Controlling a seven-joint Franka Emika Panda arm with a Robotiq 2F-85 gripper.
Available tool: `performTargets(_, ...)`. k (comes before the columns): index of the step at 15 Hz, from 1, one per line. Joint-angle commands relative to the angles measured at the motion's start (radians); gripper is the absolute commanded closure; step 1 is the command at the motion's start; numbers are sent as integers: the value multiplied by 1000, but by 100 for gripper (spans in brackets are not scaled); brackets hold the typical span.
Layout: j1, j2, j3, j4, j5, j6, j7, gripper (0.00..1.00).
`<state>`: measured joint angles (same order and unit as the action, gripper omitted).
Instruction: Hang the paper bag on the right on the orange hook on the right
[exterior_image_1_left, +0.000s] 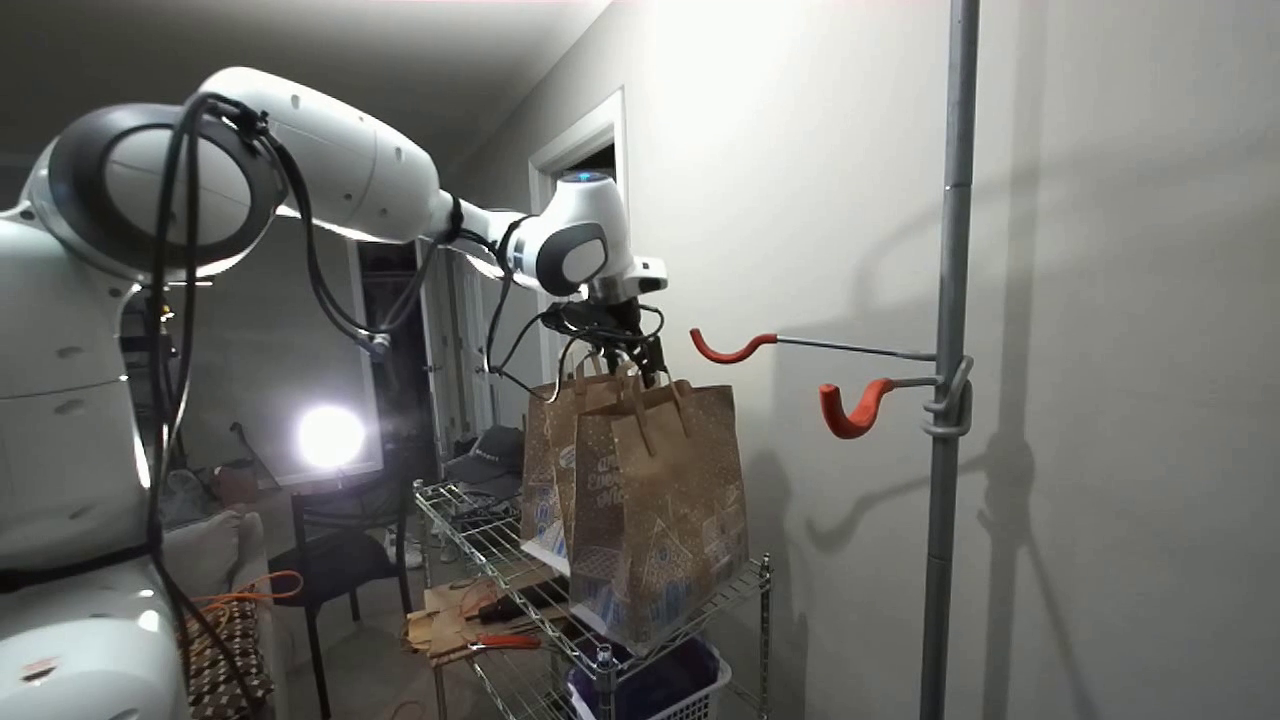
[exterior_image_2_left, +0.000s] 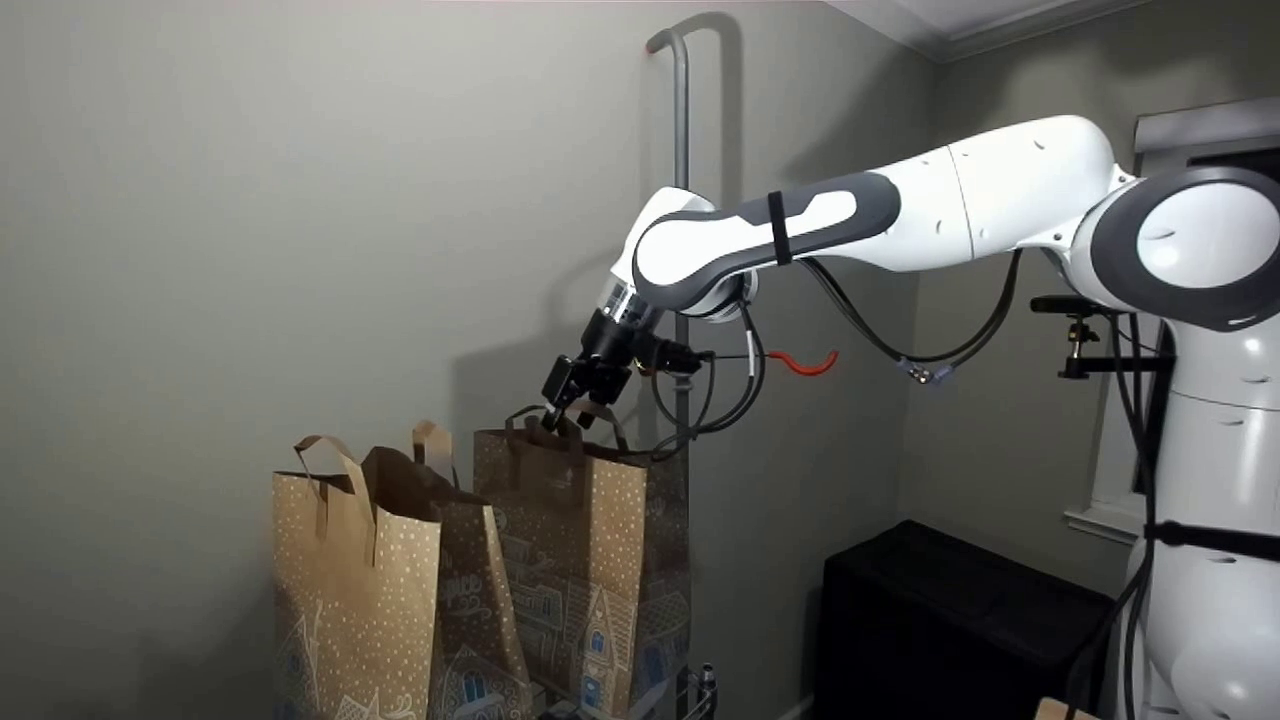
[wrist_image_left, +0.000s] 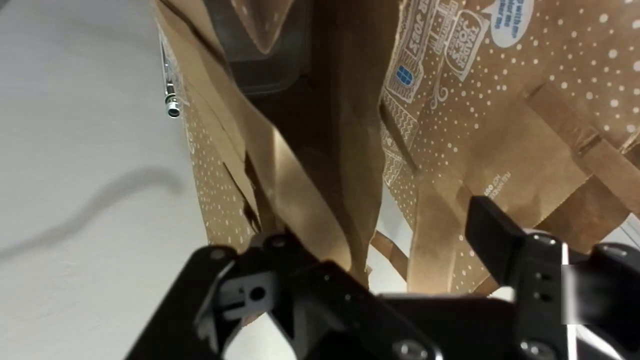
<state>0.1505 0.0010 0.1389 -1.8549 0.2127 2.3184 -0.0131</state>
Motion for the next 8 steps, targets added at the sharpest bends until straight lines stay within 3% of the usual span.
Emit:
performTargets(1,1,1,7,23,-112,-39,-11,47)
performTargets(8,7,6,13,38,-193,-38,-13,92)
